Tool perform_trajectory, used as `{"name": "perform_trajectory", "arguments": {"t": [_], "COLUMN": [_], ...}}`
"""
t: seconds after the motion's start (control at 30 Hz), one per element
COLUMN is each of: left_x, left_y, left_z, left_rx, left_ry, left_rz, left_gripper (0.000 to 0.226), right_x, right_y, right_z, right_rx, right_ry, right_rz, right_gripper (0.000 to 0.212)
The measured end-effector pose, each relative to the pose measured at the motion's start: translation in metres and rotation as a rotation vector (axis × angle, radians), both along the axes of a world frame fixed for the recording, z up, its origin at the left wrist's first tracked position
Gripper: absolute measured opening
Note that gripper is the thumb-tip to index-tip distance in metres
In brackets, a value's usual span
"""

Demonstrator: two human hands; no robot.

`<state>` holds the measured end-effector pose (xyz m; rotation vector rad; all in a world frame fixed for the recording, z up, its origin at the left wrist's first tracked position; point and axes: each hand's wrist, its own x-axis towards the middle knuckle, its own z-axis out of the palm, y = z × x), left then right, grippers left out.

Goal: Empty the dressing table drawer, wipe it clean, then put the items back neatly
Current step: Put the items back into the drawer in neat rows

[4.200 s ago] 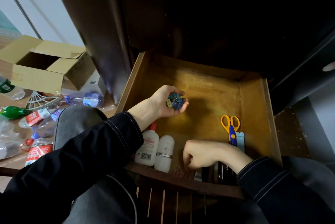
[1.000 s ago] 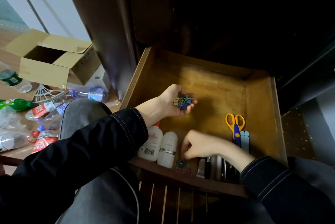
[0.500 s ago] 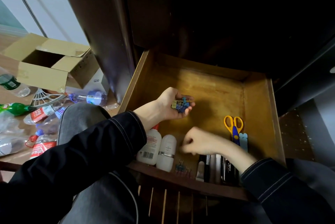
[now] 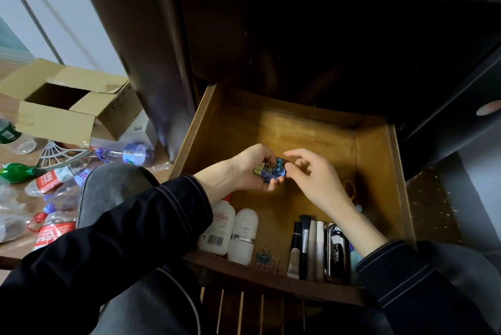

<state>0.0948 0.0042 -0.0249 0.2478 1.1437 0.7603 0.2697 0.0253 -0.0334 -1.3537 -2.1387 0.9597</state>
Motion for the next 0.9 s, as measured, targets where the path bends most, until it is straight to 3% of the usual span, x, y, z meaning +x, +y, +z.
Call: {"name": "perform_trajectory", "arguments": {"t": [0.27, 0.47, 0.9], "left_x": [0.0032, 0.0024, 0.0034], "left_y": [0.0013, 0.0013, 0.0049], "left_z": [-0.0006, 0.0010, -0.0016], "left_rx": [0.006, 0.011, 0.039], "left_ry": [0.036, 0.044, 0.069], "left_rz": [-0.114, -0.088, -0.044], "left_gripper": [0.015, 0.020, 0.024], "right_x": [0.0002, -0.0004, 0.0014], "right_y": [0.0018, 0.0023, 0.0042], "right_z": [-0.0045, -0.0011, 0.0005], "right_rx": [-0.022, -0.147, -0.252], "right_ry": [-0.027, 0.114, 0.256], "right_rz": [0.016, 0.010, -0.073], "right_gripper": [0.008, 0.002, 0.011]}}
